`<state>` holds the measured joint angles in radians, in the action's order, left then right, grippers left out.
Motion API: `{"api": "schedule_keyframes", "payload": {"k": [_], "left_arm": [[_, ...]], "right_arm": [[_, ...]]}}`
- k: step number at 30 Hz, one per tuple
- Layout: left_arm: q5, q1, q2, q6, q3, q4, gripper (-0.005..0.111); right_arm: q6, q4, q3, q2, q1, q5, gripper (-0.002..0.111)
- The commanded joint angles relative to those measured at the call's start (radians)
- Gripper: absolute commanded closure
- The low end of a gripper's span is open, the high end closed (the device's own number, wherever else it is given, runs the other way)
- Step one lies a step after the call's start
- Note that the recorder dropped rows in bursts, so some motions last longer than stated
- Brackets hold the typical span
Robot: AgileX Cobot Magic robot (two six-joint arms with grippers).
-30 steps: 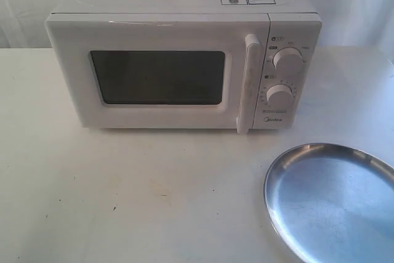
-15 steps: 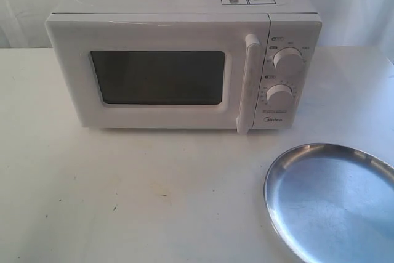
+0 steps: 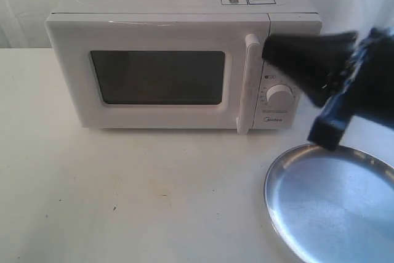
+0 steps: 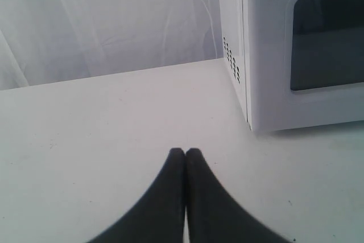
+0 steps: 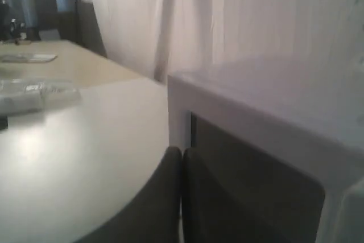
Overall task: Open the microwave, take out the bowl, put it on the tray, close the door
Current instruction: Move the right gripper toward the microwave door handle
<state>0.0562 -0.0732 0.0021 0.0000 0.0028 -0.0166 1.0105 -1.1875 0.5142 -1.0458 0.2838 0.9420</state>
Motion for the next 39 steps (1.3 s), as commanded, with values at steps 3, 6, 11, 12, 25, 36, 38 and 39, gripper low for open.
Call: {"api": "schedule_keyframes", "payload": {"k": [3,6,11,12,25,36,38,39], "left_arm": [[0.004,0.0,-0.002,0.0,-0.003,0.008,0.107],[0.004,0.0,-0.002,0.0,-0.003,0.008,0.107],[0.004,0.0,-0.002,0.0,-0.003,0.008,0.107],[0.004,0.0,-0.002,0.0,-0.003,0.008,0.107],[0.004,0.0,-0.002,0.0,-0.003,0.008,0.107],[0.004,0.0,-0.002,0.0,-0.003,0.008,0.107],[0.004,0.0,-0.002,0.0,-0.003,0.008,0.107],[0.004,0.0,-0.002,0.0,-0.003,0.008,0.107]], "right_arm": [[-0.258,0.039,-0.016,-0.302,-0.006,0.068,0.108],[-0.372,0.094,-0.016,-0.373,-0.006,0.066,0.108],[-0.599,0.304,-0.016,-0.433,-0.006,-0.007,0.108],[-0.628,0.339,-0.016,-0.44,-0.006,-0.021,0.108],[-0.734,0.436,-0.016,-0.509,-0.006,0.041,0.108],[-0.665,0.415,-0.038,-0.52,-0.006,0.086,0.108],[-0.665,0.417,-0.047,-0.52,-0.006,0.105,0.108],[-0.665,0.418,-0.052,-0.52,-0.006,0.127,0.108]]}}
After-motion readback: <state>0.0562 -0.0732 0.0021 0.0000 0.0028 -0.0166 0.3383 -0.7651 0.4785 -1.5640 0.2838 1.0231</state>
